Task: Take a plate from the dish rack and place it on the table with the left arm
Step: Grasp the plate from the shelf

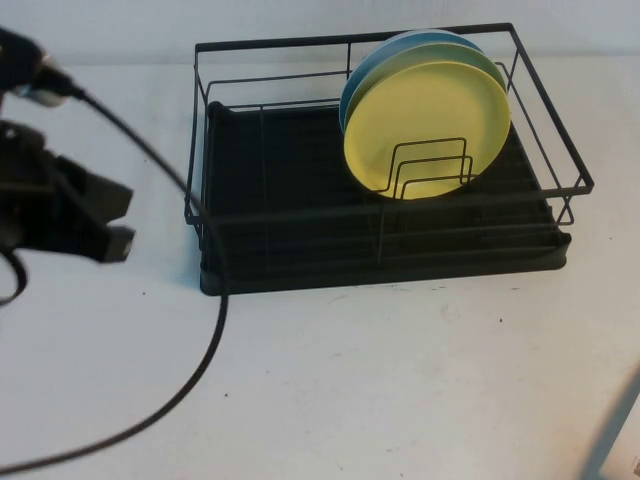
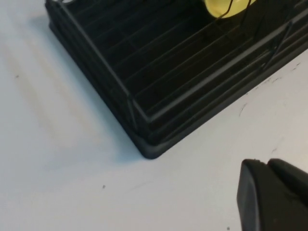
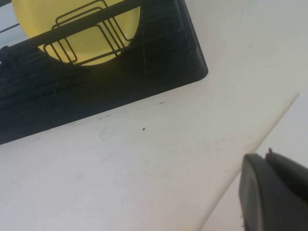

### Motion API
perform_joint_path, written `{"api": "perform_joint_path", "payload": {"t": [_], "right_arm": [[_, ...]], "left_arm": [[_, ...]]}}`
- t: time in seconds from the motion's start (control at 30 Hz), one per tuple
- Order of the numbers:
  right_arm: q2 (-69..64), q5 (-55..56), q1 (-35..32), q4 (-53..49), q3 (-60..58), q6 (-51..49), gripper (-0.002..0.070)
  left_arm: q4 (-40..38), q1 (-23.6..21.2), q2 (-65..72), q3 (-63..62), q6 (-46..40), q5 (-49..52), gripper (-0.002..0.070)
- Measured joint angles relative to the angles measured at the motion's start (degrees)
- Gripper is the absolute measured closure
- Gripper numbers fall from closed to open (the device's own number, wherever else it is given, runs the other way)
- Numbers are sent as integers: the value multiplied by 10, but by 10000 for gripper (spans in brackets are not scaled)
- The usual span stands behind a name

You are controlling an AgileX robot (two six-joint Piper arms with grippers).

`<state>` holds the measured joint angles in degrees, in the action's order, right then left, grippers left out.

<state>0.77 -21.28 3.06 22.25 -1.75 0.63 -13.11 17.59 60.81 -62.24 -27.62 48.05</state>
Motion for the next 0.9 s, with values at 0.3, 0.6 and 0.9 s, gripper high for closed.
{"api": "perform_joint_path", "payload": {"t": [0.3,0.6,0.9], "right_arm": [[0,0,0,0,0,0,694],[0,0,0,1,0,0,694],[0,0,0,2,0,0,694]], "left_arm": [[-120,0,259,-225,-157,48,671],[-250,0,422,-414,-307,81,274],[-335,39,490,-432,-535,27,288]]}}
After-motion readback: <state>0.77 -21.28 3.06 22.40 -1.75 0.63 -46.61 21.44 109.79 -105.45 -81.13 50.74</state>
